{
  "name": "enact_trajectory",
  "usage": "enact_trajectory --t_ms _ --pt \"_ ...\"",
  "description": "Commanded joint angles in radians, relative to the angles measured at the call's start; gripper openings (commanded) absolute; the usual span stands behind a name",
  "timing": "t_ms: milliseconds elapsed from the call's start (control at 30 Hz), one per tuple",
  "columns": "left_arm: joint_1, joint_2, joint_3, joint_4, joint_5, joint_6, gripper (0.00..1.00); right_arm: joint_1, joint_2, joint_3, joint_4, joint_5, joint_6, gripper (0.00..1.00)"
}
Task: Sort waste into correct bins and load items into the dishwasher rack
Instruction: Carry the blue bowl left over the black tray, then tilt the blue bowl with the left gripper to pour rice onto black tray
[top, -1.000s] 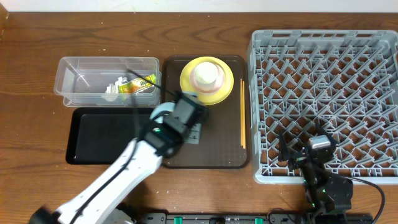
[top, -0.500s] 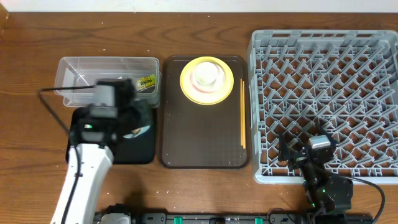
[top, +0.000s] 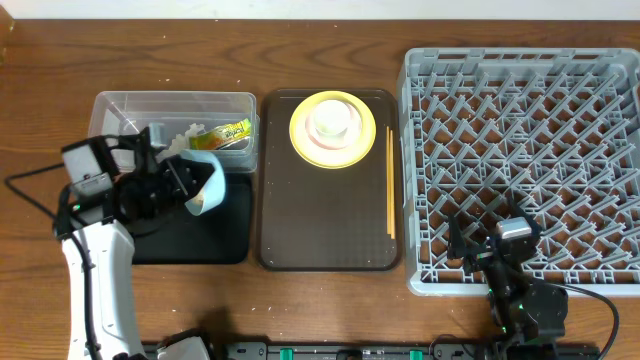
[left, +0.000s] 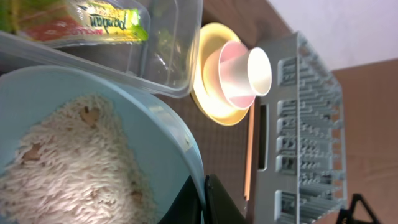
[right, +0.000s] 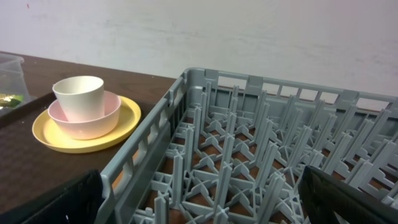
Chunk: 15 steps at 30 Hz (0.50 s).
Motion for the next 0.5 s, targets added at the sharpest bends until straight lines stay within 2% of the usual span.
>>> enact_trajectory --t_ms 0,167,467 --pt "0.048 0.006 -0.03 0.013 0.136 0.03 0.06 -0.005 0.001 -0.002 -0.004 0.006 0.004 0.99" --pt "0.092 0.006 -0.077 0.08 0.249 0.03 0.06 -0.005 0.001 -0.002 -0.004 0.006 0.004 0.99" --pt "0.168 0.006 -0.145 0.099 0.278 0.031 0.06 -0.005 0.001 -0.002 -0.004 0.006 0.004 0.99"
